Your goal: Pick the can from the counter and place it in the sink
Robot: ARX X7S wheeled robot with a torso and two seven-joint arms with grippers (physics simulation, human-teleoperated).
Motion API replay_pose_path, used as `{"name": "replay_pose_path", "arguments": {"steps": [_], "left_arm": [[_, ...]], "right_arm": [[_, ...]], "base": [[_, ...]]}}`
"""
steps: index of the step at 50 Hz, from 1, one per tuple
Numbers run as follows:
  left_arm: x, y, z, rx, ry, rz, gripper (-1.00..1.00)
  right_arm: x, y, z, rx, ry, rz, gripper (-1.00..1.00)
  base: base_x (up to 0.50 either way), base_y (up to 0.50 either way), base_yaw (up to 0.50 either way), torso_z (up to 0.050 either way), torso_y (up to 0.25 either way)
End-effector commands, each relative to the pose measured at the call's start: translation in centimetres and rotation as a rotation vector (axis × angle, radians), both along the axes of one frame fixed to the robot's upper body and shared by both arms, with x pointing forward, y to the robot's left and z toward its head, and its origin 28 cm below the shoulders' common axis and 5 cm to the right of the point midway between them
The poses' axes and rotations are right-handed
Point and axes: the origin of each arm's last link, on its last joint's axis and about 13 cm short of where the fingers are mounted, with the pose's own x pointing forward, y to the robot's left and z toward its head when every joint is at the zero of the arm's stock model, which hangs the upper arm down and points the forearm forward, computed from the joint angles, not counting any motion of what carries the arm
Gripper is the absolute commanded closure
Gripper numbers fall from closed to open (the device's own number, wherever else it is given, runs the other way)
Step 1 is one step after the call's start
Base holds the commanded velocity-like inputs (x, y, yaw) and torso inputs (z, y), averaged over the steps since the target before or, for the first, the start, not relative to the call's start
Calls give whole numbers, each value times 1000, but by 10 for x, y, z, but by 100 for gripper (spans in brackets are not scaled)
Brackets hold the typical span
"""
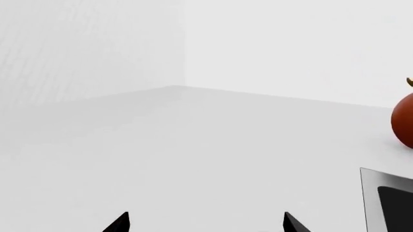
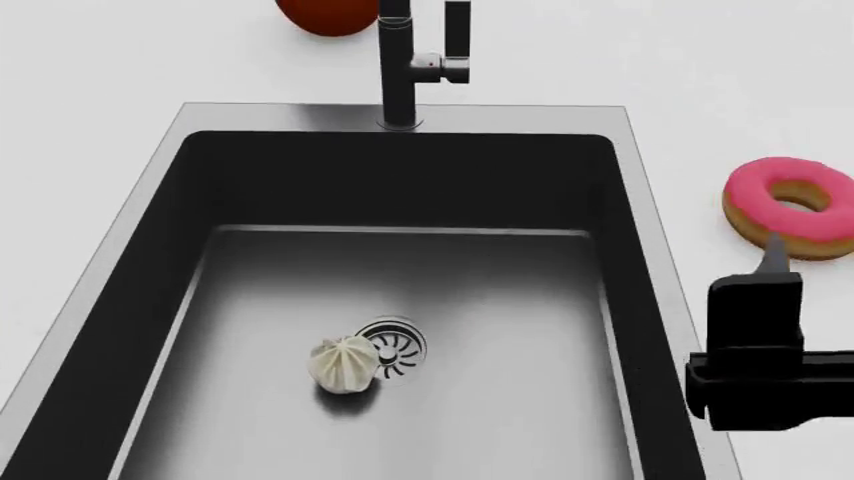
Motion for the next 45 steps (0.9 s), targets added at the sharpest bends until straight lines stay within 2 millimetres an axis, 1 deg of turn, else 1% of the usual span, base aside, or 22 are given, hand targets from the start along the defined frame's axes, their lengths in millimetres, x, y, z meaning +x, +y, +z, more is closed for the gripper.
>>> {"name": "replay_pose_path", "arguments": {"steps": [1, 10, 19, 29, 39, 45], "left_arm": [[4, 0, -2, 3, 4, -7, -100], [9, 0, -2, 5, 6, -14, -100], [12, 0, -6, 0, 18, -16, -100], [14, 0, -8, 3, 22, -17, -100], [15, -1, -11, 3, 28, -20, -100], [16, -1, -12, -1, 29, -22, -100]], "right_arm": [[-27, -23, 13, 37, 160, -126, -100], [-37, -38, 4, 81, 176, -216, -100], [-38, -49, 1, 102, 228, -285, -100], [-34, -54, -4, 93, 278, -308, -100], [-27, -53, -12, 105, 318, -280, -100], [-32, -50, -13, 103, 342, -265, -100]], "base": [[0, 0, 0, 0, 0], [0, 0, 0, 0, 0], [0, 0, 0, 0, 0], [0, 0, 0, 0, 0], [0, 0, 0, 0, 0], [0, 0, 0, 0, 0]]}}
